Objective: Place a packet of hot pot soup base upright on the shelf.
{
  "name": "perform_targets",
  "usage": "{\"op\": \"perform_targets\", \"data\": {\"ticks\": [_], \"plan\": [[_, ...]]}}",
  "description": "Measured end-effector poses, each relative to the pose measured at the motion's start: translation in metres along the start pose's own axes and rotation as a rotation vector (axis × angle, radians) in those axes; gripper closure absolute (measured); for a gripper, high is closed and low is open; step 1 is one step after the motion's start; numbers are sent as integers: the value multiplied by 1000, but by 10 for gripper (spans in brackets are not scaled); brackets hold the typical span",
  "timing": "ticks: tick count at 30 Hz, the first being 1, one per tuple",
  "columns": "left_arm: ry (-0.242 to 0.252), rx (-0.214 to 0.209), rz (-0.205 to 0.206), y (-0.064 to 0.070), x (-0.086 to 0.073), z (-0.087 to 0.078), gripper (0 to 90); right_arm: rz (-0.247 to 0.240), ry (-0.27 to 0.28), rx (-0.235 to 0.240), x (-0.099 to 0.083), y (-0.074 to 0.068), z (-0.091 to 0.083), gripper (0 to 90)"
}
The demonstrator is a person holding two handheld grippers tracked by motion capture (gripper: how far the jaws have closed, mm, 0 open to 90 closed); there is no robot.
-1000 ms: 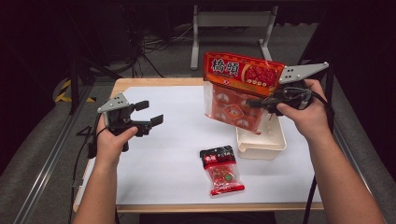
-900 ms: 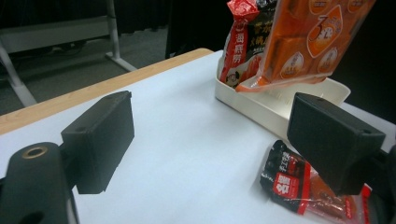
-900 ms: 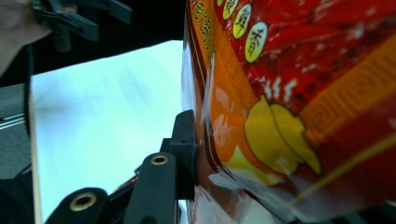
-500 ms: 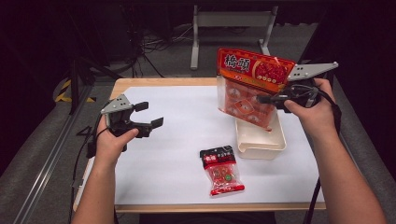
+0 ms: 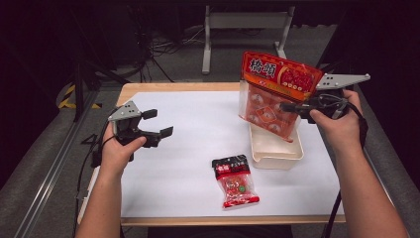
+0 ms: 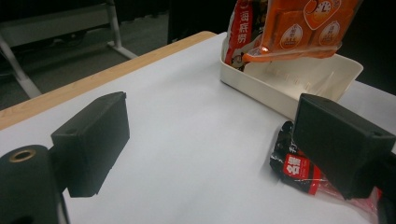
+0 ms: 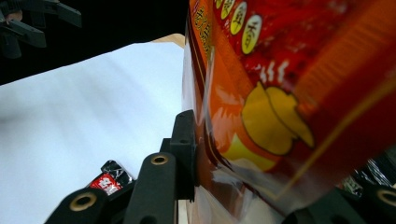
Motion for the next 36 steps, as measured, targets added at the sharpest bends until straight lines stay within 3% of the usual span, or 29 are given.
{"op": "perform_targets", "data": {"ticks": [6, 16, 18, 23, 29, 36], "plan": [[-6, 7, 1, -1, -2, 1, 122, 30, 11, 0, -11, 6, -2, 707], [-10, 4, -6, -2, -4, 3, 121, 42, 10, -27, -22, 13, -3, 707], [-18, 5, 8, -3, -5, 3, 120, 41, 8, -32, -25, 15, -2, 707], [-7, 5, -13, -4, -5, 2, 119, 35, 15, -61, -31, 18, 0, 707], [-5, 7, -12, -4, -5, 2, 118, 41, 8, -68, -36, 20, 3, 707], [30, -9, -16, -4, -4, 3, 114, 62, 7, -104, -45, 26, 6, 706]]}}
Point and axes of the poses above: each handheld gripper's, and its own axes: z roughly forward along the jaws, x roughly out of its top, y roughly to its right, the point moved 6 cm from there along z, roughly forward along the jaws, and after that the axes turned 7 degrees about z, right-handed, at the moved point
